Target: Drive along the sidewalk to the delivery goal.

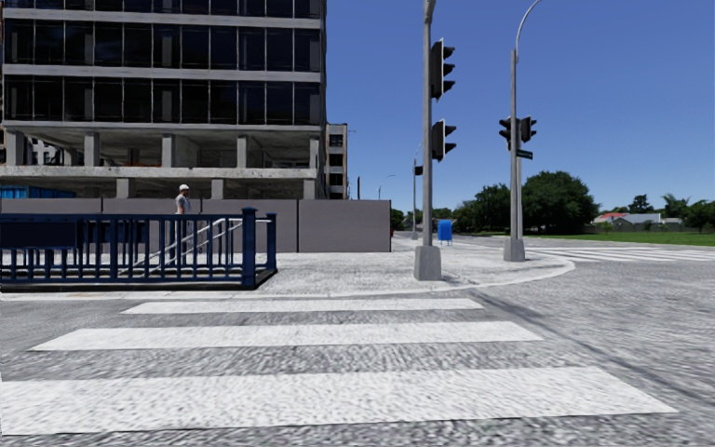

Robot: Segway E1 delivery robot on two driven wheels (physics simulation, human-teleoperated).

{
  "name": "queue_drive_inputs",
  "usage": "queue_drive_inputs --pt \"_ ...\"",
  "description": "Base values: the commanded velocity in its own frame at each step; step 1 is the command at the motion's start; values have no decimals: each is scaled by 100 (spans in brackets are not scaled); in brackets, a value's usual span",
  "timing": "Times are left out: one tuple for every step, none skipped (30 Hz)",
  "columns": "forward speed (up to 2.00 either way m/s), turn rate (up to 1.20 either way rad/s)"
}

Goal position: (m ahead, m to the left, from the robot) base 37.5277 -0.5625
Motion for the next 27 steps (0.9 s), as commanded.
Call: queue_drive_inputs --pt "135 0" --pt "135 0" --pt "135 0" --pt "135 0" --pt "135 0" --pt "135 0" --pt "135 0" --pt "135 0" --pt "135 0" --pt "135 0" --pt "135 0" --pt "135 0" --pt "135 0" --pt "135 0" --pt "135 0" --pt "135 0" --pt "135 0" --pt "135 0" --pt "135 0" --pt "135 0" --pt "135 0" --pt "135 0" --pt "135 0" --pt "135 0" --pt "135 0" --pt "135 0" --pt "135 0"
